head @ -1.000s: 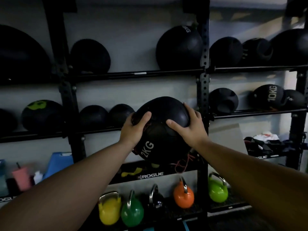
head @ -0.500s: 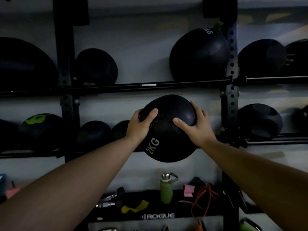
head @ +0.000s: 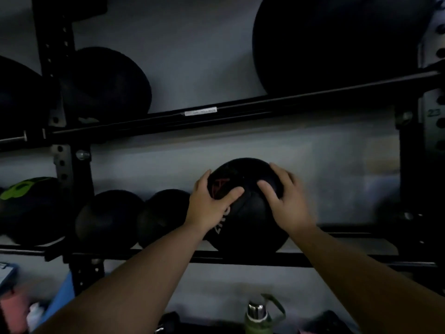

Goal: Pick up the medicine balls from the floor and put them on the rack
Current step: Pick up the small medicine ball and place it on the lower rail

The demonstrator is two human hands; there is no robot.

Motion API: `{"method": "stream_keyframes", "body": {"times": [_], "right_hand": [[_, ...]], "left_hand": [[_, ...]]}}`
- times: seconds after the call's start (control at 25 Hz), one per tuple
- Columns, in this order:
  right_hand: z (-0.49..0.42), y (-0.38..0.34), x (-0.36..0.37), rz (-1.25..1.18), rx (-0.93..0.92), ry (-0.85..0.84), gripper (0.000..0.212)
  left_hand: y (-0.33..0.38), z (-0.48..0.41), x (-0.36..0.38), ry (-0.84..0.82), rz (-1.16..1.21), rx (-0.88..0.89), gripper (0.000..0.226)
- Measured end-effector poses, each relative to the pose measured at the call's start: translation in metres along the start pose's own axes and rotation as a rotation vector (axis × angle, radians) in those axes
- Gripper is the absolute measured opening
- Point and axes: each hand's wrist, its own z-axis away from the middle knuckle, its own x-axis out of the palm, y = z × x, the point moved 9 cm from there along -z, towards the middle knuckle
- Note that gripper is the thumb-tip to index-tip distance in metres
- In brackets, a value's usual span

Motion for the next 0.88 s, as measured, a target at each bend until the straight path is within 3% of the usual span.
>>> {"method": "stream_keyframes", "body": {"times": [0.12,0.24,0.48,0.6,0.68,0.8,0.88], "right_hand": [[-0.01,0.027,0.031,0.204,-0.146,-0.17,0.102],[-0.003,0.069,0.047,0.198,-0.029,-0.203,0.105],[-0.009,0.058,0.059,0.36,0.069,-0.322,0.107],[0.003,0.041,0.042,0.539,0.161,-0.41,0.108],[0.014,0.012,0.011,0.68,0.132,-0.36,0.09],[0.042,-0.032,-0.025,0.786,0.096,-0.293,0.049],[0.06,-0.055,-0.04,0.832,0.142,-0.299,0.039]], "left_hand": [[-0.024,-0.008,0.014,-0.076,-0.14,0.113,0.12],[-0.059,-0.007,0.025,-0.15,-0.176,0.09,0.105],[-0.065,-0.01,0.012,-0.218,-0.156,0.006,0.107],[-0.054,0.002,0.003,-0.275,-0.45,-0.069,0.113],[-0.028,0.018,-0.006,-0.309,-0.649,0.035,0.109],[0.02,0.046,-0.016,-0.39,-0.517,0.23,0.083],[0.043,0.059,-0.014,-0.502,-0.419,0.251,0.069]]}}
